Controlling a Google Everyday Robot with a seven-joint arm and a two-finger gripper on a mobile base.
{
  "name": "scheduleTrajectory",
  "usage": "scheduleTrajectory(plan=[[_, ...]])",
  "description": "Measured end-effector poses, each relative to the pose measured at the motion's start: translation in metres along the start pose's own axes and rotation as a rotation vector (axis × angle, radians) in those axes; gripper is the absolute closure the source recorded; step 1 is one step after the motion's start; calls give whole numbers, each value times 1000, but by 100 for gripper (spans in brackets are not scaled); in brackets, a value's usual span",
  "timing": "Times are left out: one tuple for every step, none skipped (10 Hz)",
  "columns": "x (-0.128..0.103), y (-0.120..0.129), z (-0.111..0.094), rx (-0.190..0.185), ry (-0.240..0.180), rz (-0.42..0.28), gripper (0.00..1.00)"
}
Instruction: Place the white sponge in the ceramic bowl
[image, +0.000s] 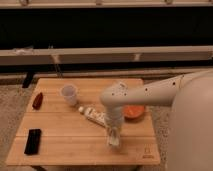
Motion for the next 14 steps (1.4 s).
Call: scheduleTrajectory(plan=[[-6, 10, -11, 0, -2, -25, 100], [-12, 17, -19, 2, -5, -42, 100], [-16, 18, -22, 3, -8, -48, 100], [-22, 20, -29, 3, -13, -53, 100], [-32, 26, -37, 4, -20, -61, 100], [-43, 38, -42, 2, -25, -73, 100], [-50, 44, -45, -1, -28, -70, 100], [-59, 45, -46, -4, -29, -55, 100], [-67, 40, -46, -9, -31, -39, 100], [-73, 33, -47, -12, -34, -28, 100], [-81, 19, -49, -19, -40, -18, 100], [-94, 1, -56, -25, -45, 5, 100], [-99, -5, -60, -28, -48, 15, 100], [-102, -6, -62, -34, -52, 20, 100]])
